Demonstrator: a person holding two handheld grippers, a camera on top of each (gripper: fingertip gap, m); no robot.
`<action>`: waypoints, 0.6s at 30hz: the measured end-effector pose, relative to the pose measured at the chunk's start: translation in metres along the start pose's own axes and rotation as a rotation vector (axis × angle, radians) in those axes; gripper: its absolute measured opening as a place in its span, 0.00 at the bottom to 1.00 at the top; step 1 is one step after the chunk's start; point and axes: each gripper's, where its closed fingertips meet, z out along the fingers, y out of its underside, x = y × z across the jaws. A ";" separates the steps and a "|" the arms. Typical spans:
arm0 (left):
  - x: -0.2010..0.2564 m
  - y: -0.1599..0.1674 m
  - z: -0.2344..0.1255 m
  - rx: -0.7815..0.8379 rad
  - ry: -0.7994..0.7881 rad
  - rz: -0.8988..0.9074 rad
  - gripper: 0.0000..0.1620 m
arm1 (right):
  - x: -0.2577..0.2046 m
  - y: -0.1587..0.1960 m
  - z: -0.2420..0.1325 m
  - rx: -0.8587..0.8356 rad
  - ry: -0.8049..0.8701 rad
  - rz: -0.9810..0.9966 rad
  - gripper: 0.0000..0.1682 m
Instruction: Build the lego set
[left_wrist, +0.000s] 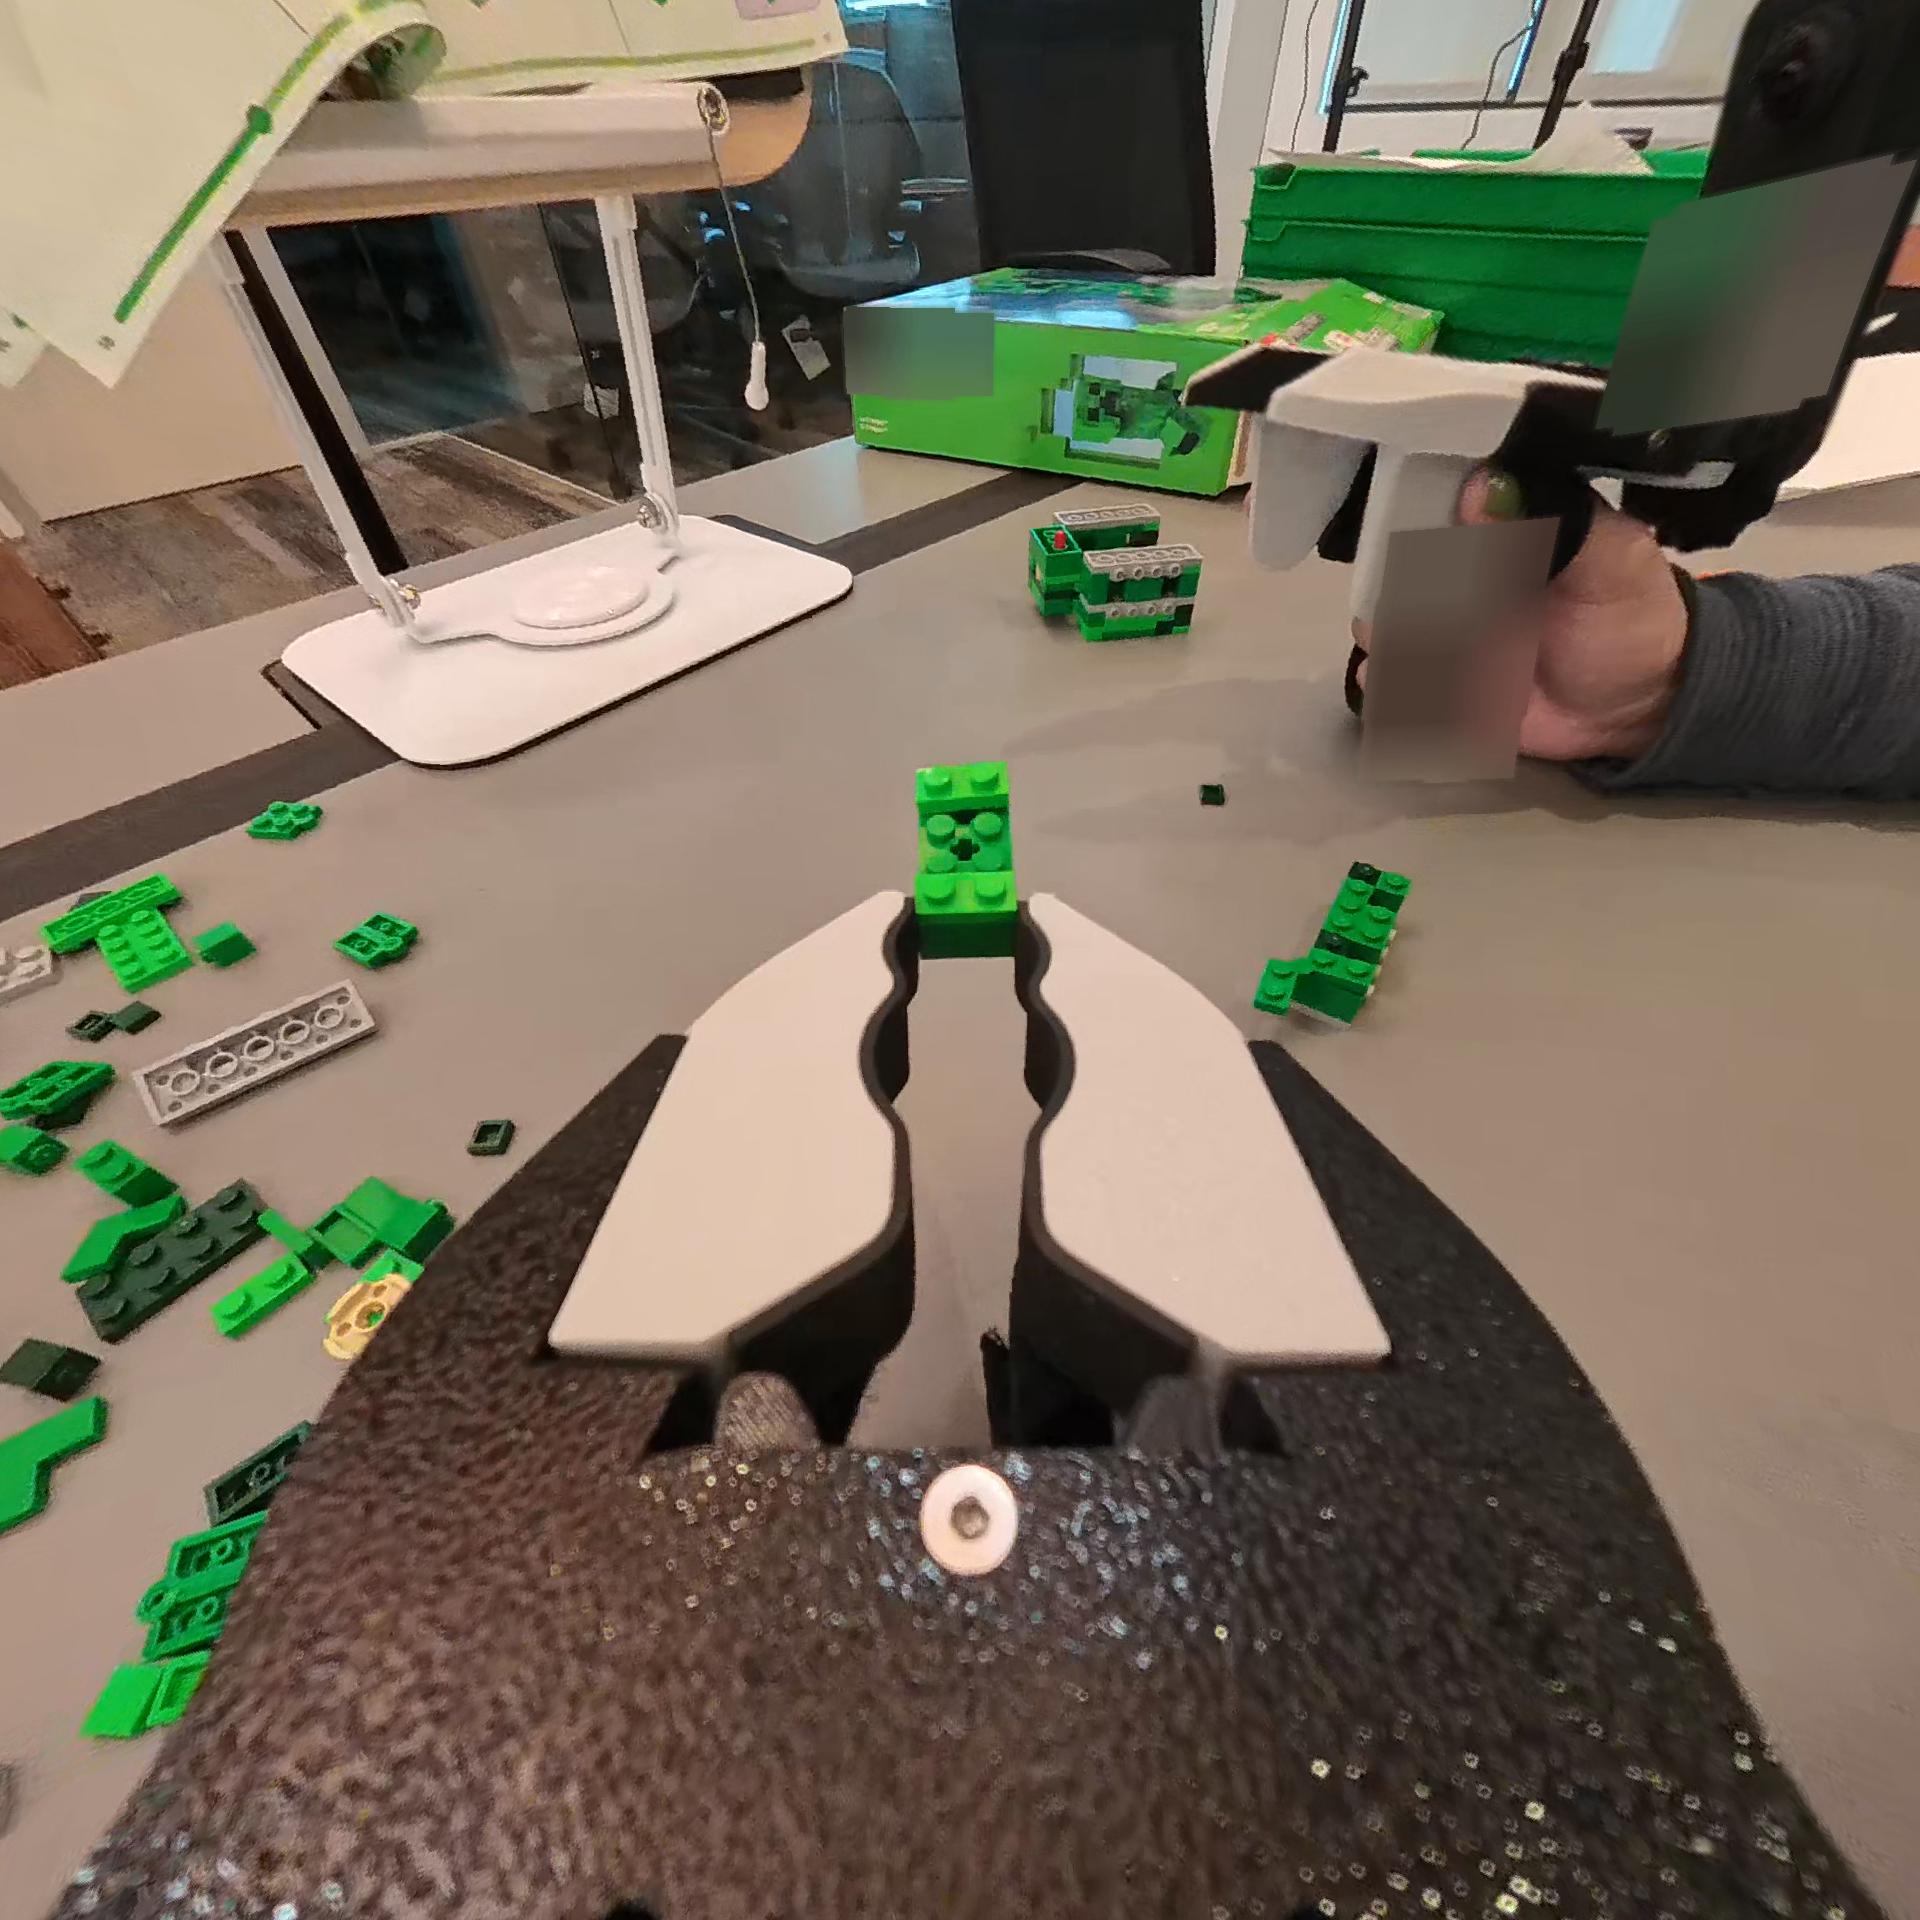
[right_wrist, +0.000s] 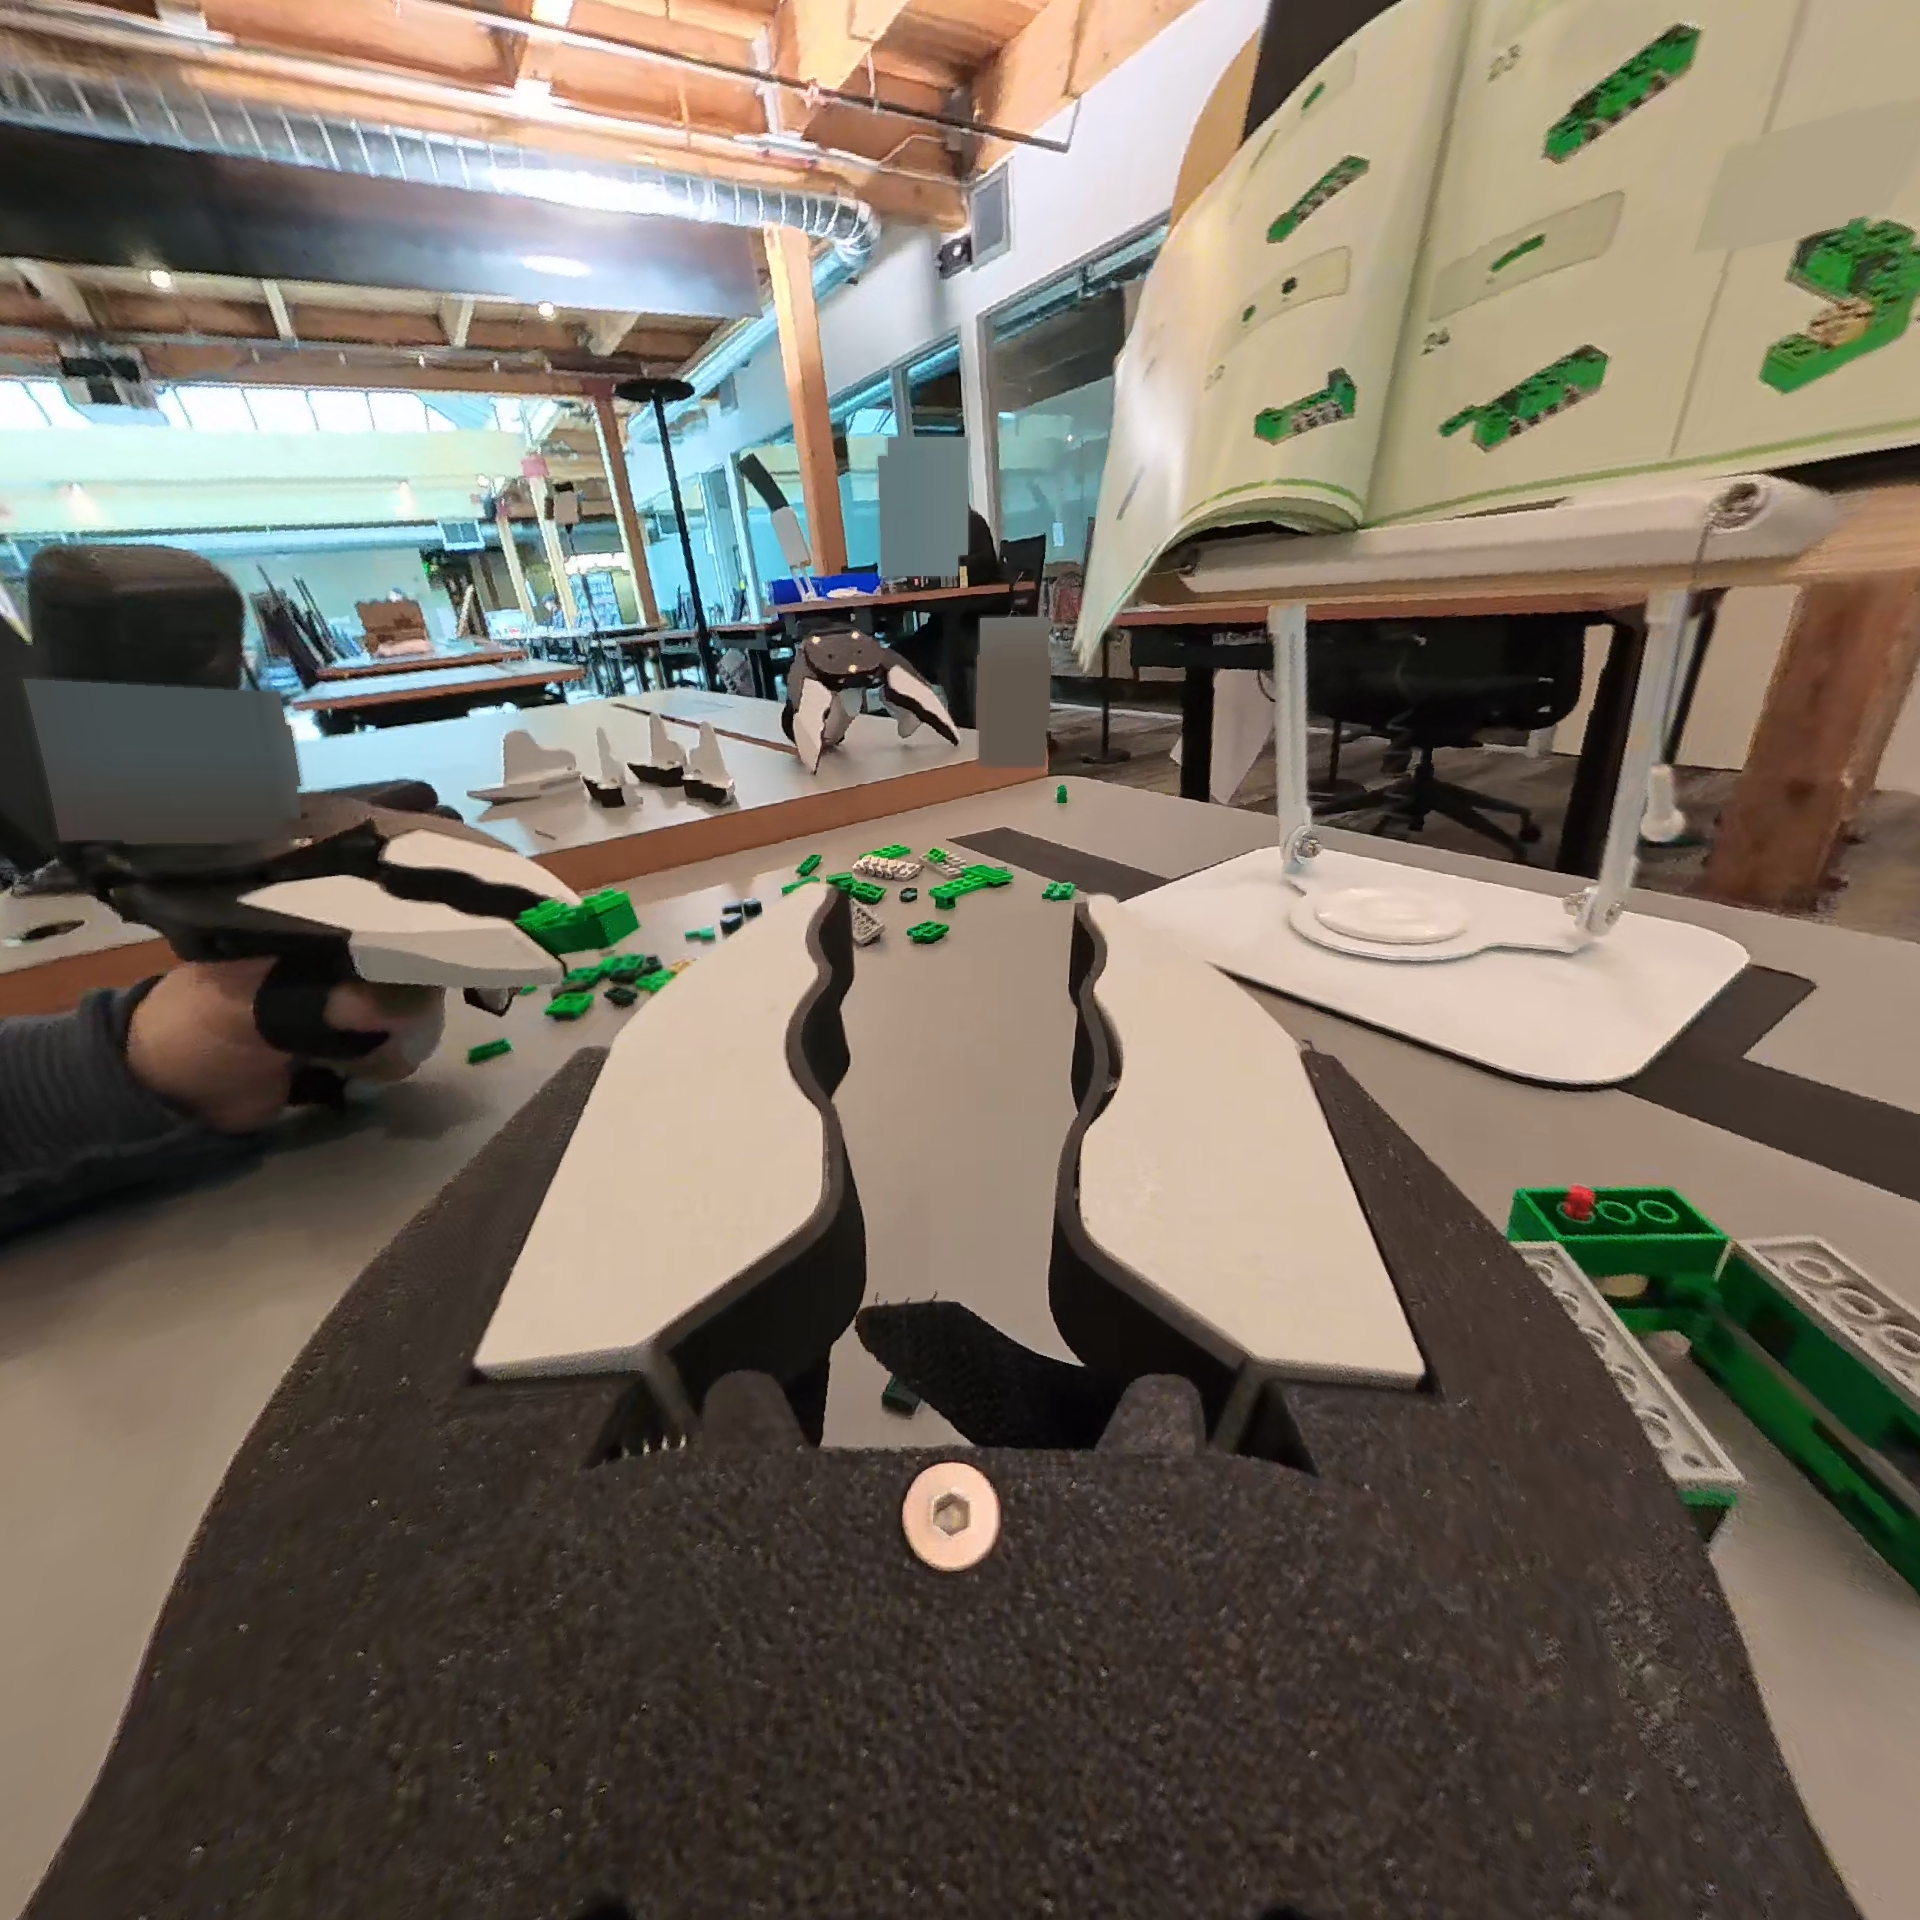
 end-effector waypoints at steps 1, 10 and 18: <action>0.000 0.000 0.000 0.004 0.000 0.000 0.10 | 0.002 -0.001 -0.001 0.009 0.007 0.005 0.23; 0.001 0.002 0.002 -0.019 -0.002 0.012 0.10 | 0.003 -0.002 -0.001 0.016 0.032 -0.024 0.23; 0.011 0.013 0.010 -0.113 0.006 0.121 0.10 | 0.005 0.000 -0.001 0.010 0.040 -0.017 0.22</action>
